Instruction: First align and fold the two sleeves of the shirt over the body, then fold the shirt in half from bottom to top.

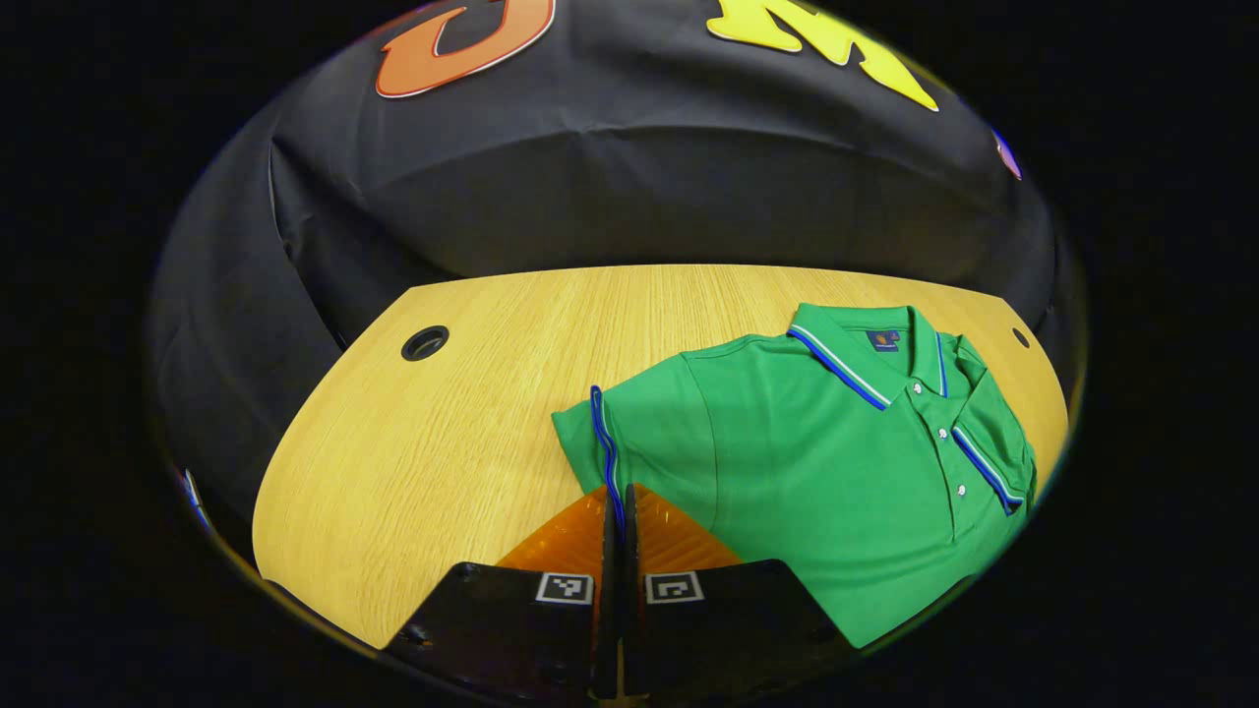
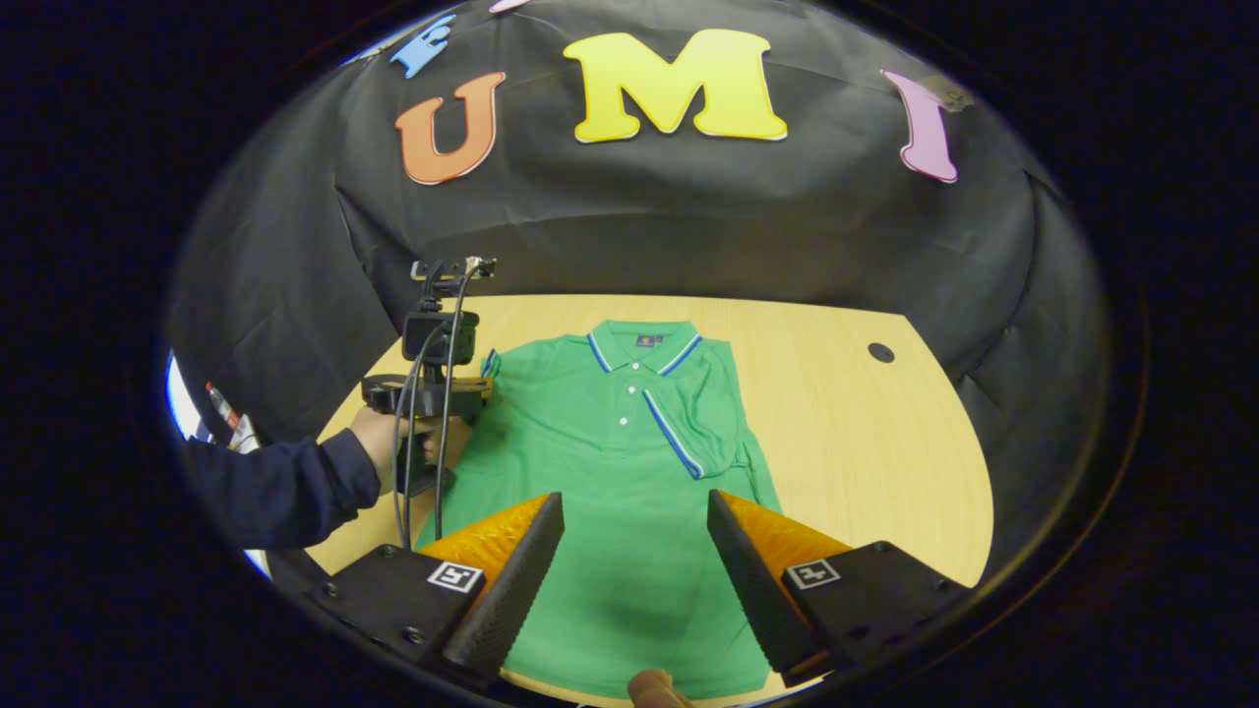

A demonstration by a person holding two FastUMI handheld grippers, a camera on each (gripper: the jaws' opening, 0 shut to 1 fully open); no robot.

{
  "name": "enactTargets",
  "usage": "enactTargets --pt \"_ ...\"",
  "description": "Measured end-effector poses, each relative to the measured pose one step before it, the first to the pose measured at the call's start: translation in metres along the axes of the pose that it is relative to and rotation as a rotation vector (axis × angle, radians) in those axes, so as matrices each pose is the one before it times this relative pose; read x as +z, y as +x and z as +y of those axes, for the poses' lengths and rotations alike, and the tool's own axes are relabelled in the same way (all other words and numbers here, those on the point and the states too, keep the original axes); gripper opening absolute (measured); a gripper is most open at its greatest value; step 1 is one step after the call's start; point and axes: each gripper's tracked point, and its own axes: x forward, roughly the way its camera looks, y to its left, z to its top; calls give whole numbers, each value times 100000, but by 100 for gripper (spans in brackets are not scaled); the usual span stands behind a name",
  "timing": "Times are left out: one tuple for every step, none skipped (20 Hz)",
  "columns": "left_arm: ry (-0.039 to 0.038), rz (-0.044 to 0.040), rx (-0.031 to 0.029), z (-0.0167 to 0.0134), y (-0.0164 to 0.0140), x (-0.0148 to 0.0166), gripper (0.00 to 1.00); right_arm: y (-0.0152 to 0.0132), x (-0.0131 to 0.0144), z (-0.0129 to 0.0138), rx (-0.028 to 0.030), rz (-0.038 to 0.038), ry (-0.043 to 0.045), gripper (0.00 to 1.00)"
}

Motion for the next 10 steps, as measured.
enactTargets --pt "392 382 563 -47 -120 18 5 -110 187 -497 148 -380 -221 96" --pt "-489 -777 -431 -334 -245 472 4 -67 136 -480 19 -327 -24 96" --pt "-171 -1303 -230 -389 -293 511 3 -146 180 -563 64 -275 -54 93" --pt "317 -1364 -497 -564 -240 499 3 -98 180 -466 94 -339 -164 96" --pt "664 -995 -113 -570 -224 508 3 4 202 -564 -9 -455 -210 93" --pt "521 -677 -706 -662 -134 370 3 -180 146 -411 128 -459 -207 93" --pt "155 -547 -376 -735 -255 396 3 -164 185 -409 36 -334 -180 93" --pt "84 -436 -448 -697 -225 334 3 12 63 -413 216 -311 -115 93" --pt "-517 -88 -1286 -861 -61 169 3 -9 8 -394 252 -140 -220 93" --pt "79 -865 -614 -834 -60 405 3 67 -169 -471 21 129 -291 93"
